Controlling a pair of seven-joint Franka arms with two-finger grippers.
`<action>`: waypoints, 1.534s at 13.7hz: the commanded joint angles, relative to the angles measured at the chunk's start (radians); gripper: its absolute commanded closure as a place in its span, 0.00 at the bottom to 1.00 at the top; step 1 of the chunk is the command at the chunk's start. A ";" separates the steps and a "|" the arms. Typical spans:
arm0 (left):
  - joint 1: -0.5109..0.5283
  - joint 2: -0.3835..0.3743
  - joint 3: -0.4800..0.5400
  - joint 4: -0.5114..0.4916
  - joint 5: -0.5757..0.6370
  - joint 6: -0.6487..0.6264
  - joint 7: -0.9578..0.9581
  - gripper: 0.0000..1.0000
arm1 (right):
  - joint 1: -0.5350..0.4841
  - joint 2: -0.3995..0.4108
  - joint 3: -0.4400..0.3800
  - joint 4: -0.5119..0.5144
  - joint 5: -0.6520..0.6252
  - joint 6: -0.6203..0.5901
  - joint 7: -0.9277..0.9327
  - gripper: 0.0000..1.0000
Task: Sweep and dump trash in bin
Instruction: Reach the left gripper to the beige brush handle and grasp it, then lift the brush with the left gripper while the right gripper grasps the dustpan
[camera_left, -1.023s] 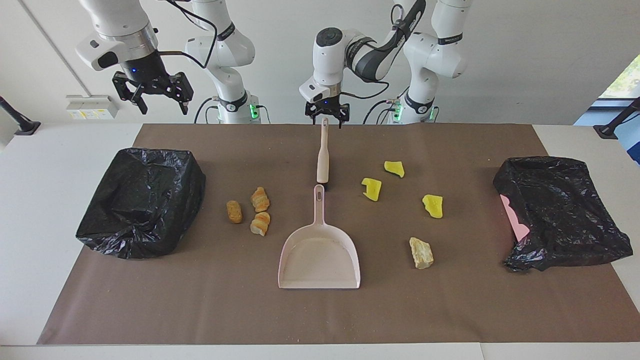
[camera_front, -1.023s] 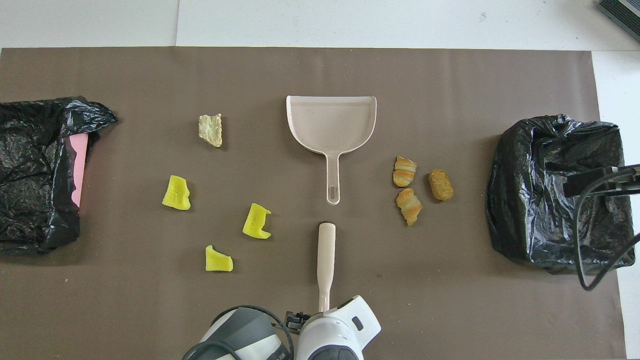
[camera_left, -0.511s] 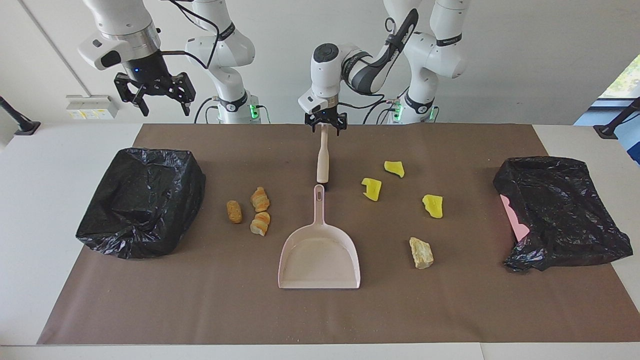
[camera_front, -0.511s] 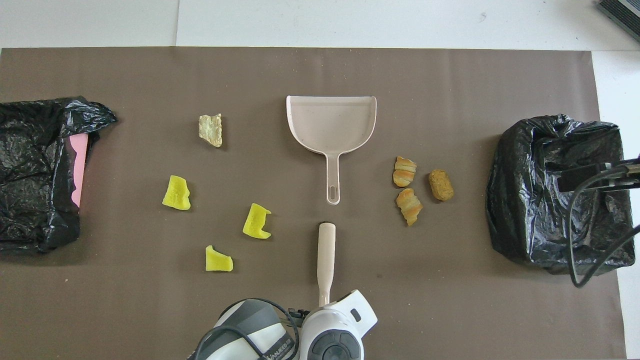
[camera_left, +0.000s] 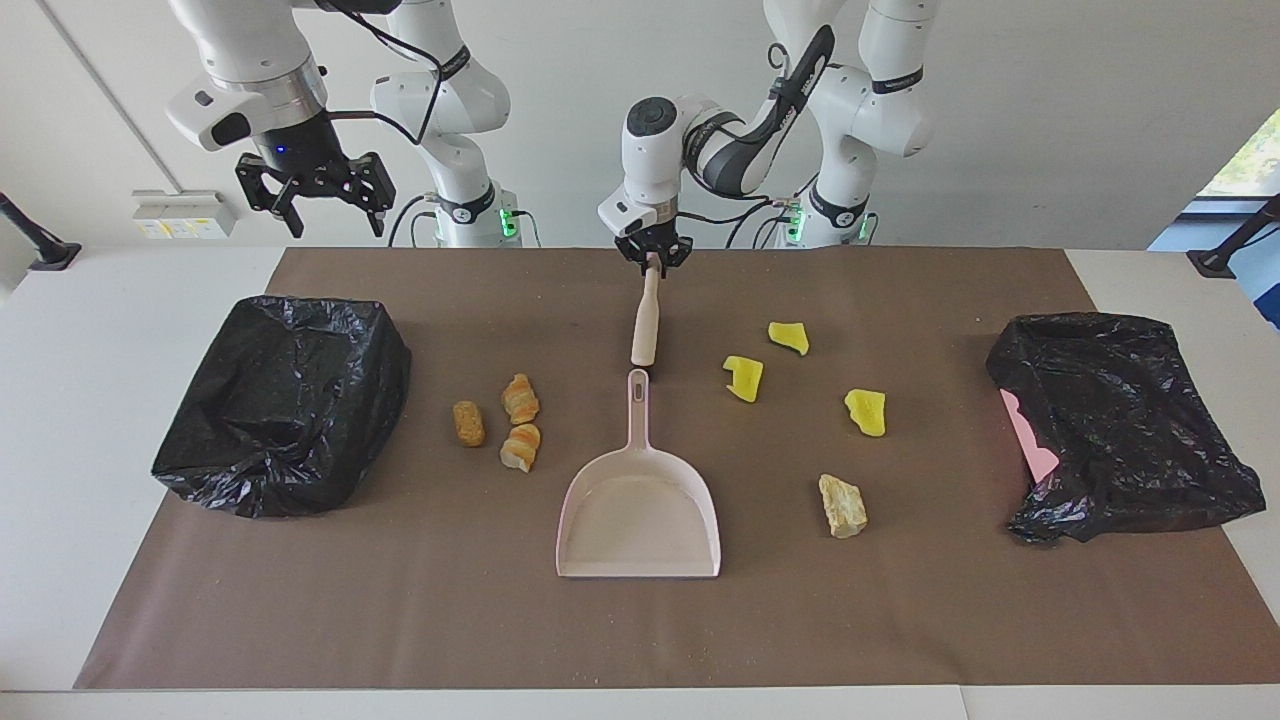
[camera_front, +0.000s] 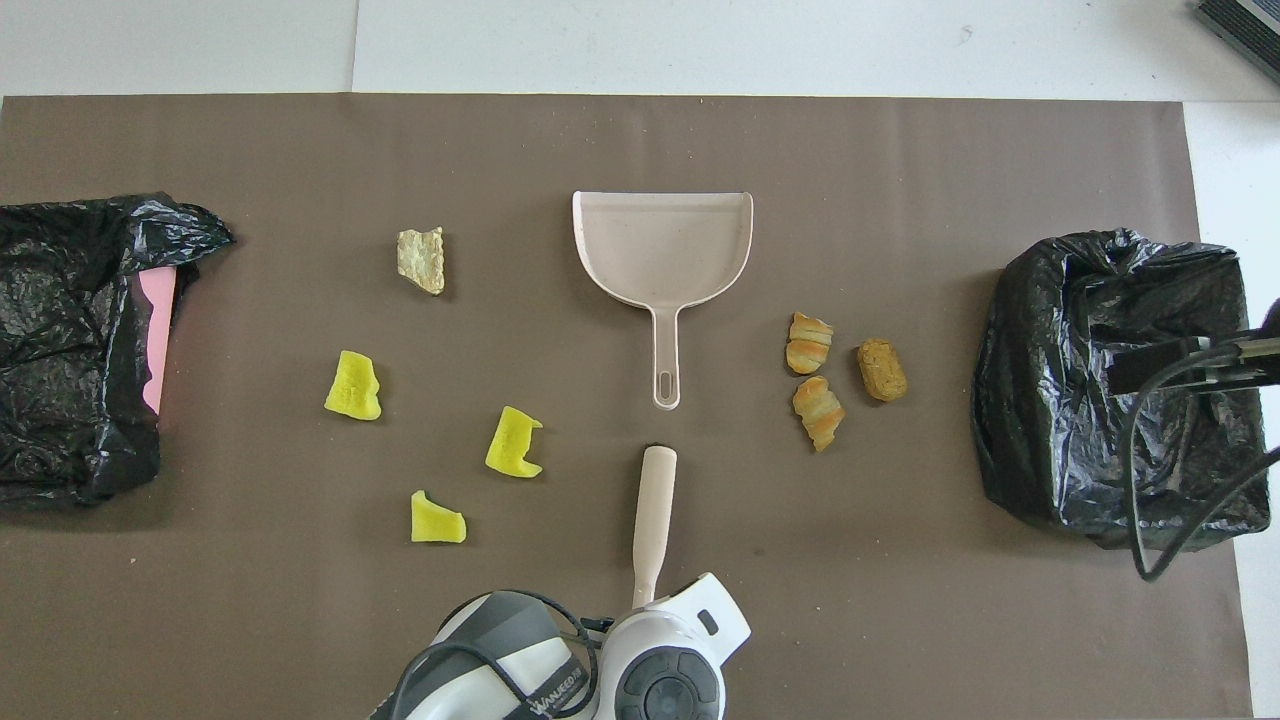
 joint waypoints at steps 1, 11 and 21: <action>0.002 -0.012 0.011 0.014 -0.013 -0.020 -0.008 1.00 | -0.007 -0.030 0.001 -0.039 0.024 0.012 -0.033 0.00; 0.251 -0.044 0.015 0.034 -0.003 -0.249 0.182 1.00 | -0.004 -0.041 0.001 -0.073 0.027 0.010 -0.033 0.00; 0.543 -0.081 0.016 0.076 0.056 -0.300 0.398 1.00 | 0.046 0.035 0.010 -0.093 0.090 0.119 -0.009 0.00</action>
